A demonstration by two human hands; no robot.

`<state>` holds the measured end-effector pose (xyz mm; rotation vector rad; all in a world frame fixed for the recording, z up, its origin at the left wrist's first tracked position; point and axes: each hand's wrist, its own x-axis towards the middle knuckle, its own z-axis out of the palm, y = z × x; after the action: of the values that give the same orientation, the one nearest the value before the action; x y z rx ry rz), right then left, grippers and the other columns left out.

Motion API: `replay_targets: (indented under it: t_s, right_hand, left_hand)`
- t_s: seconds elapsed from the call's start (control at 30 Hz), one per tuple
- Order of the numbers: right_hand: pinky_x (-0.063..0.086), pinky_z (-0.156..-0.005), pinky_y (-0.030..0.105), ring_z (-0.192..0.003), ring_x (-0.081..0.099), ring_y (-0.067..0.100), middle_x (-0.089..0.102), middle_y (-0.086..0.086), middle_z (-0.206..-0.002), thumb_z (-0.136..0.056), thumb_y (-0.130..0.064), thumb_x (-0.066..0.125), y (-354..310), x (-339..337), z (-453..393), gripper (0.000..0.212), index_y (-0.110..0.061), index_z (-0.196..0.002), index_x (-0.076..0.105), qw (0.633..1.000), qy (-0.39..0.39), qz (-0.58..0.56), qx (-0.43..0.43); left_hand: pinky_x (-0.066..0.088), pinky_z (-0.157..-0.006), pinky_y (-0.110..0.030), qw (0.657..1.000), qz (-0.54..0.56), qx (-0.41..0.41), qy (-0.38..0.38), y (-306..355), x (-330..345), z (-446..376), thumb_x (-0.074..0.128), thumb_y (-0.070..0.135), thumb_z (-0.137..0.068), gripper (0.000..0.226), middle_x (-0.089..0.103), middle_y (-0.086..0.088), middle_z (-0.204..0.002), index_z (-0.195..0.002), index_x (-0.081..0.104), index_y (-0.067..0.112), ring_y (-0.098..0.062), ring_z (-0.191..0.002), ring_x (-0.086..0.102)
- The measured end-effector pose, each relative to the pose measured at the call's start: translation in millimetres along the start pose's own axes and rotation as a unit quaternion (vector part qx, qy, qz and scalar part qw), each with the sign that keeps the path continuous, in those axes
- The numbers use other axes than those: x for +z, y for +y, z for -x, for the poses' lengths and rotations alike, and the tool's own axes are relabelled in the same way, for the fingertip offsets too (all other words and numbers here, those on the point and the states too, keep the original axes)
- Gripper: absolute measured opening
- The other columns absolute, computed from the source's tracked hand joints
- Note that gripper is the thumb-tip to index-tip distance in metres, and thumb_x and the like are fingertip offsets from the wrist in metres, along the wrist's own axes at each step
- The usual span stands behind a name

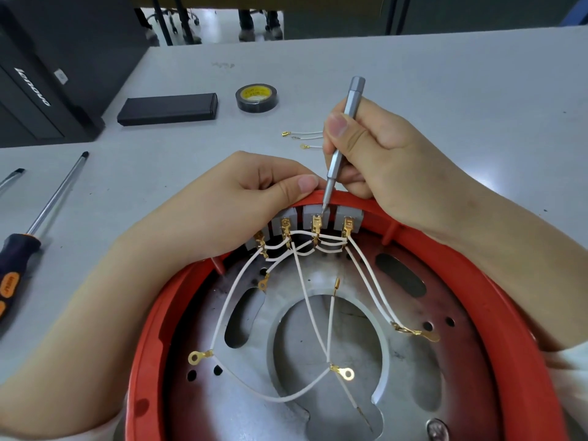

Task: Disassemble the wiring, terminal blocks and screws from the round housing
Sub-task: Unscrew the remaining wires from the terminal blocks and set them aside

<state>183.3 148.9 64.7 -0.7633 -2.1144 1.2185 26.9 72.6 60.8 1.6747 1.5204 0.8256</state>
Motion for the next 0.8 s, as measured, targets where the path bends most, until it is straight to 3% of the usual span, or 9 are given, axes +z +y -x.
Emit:
replay_targets:
  t_s: [0.07, 0.13, 0.23, 0.37, 0.53, 0.63, 0.8]
  right_hand:
    - [0.031, -0.056, 0.016, -0.051, 0.041, 0.0, 0.044, -0.02, -0.052, -0.104, -0.029, 0.035, 1.1, 0.0, 1.7, 0.029, -0.026, -0.077, 0.046, 1.0, 0.015, 0.003, -0.007]
    - [0.031, -0.056, 0.016, -0.05, 0.041, 0.001, 0.045, -0.021, -0.053, -0.104, -0.029, 0.034, 1.1, 0.1, 3.4, 0.027, -0.027, -0.079, 0.045, 1.0, 0.023, 0.01, -0.019]
    - [0.031, -0.055, 0.015, -0.05, 0.04, 0.002, 0.043, -0.017, -0.055, -0.104, -0.028, 0.033, 0.3, 1.0, 5.2, 0.026, -0.027, -0.081, 0.044, 0.999, 0.032, 0.016, -0.041]
    - [0.033, -0.05, 0.013, -0.047, 0.041, 0.002, 0.043, -0.019, -0.052, -0.104, -0.027, 0.032, 0.0, 2.3, 5.9, 0.025, -0.027, -0.082, 0.043, 0.998, 0.023, 0.023, -0.053]
    - [0.033, -0.052, 0.012, -0.05, 0.042, 0.001, 0.044, -0.02, -0.055, -0.103, -0.026, 0.031, -0.1, 2.5, 5.7, 0.025, -0.027, -0.082, 0.043, 0.998, 0.022, 0.023, -0.055]
    - [0.031, -0.054, 0.015, -0.052, 0.038, 0.004, 0.038, -0.013, -0.061, -0.103, -0.027, 0.031, -0.6, 2.2, 5.8, 0.025, -0.026, -0.082, 0.043, 0.998, 0.03, 0.024, -0.057]
    - [0.032, -0.054, 0.018, -0.052, 0.035, 0.005, 0.035, -0.008, -0.062, -0.104, -0.026, 0.031, -1.0, 1.7, 5.7, 0.026, -0.026, -0.081, 0.043, 0.998, 0.033, 0.022, -0.052]
  left_hand:
    - [0.052, -0.073, -0.02, 1.0, -0.002, -0.005, -0.003, -1.7, -0.2, -0.6, 0.048, 0.034, -0.096, 0.025, 0.075, 0.012, -0.084, -0.098, 0.073, 0.033, -0.01, -0.081, 0.071]
    - [0.051, -0.076, -0.017, 1.0, 0.005, -0.005, -0.005, -2.5, -0.9, -0.9, 0.048, 0.036, -0.096, 0.026, 0.075, 0.011, -0.087, -0.1, 0.073, 0.033, -0.009, -0.084, 0.071]
    - [0.048, -0.076, -0.009, 1.0, 0.007, -0.001, -0.006, -2.6, -1.4, -1.0, 0.048, 0.037, -0.095, 0.026, 0.075, 0.013, -0.089, -0.1, 0.073, 0.032, -0.002, -0.086, 0.069]
    - [0.05, -0.073, -0.011, 1.0, 0.018, -0.005, -0.01, -2.8, -1.3, -0.4, 0.048, 0.036, -0.095, 0.026, 0.075, 0.011, -0.088, -0.098, 0.073, 0.031, -0.004, -0.083, 0.07]
    - [0.042, -0.056, -0.003, 1.0, 0.021, -0.001, -0.003, -0.5, 0.0, 0.2, 0.048, 0.031, -0.097, 0.025, 0.071, 0.017, -0.07, -0.091, 0.072, 0.032, 0.006, -0.062, 0.063]
    - [0.042, -0.05, -0.004, 1.0, 0.025, -0.007, 0.003, -1.0, 0.0, -0.2, 0.048, 0.033, -0.096, 0.025, 0.072, 0.015, -0.072, -0.094, 0.073, 0.033, 0.006, -0.062, 0.063]
    - [0.043, -0.062, -0.002, 1.0, 0.021, -0.004, 0.002, -1.8, 0.0, -0.3, 0.048, 0.032, -0.097, 0.024, 0.074, 0.016, -0.081, -0.096, 0.073, 0.033, 0.007, -0.072, 0.066]
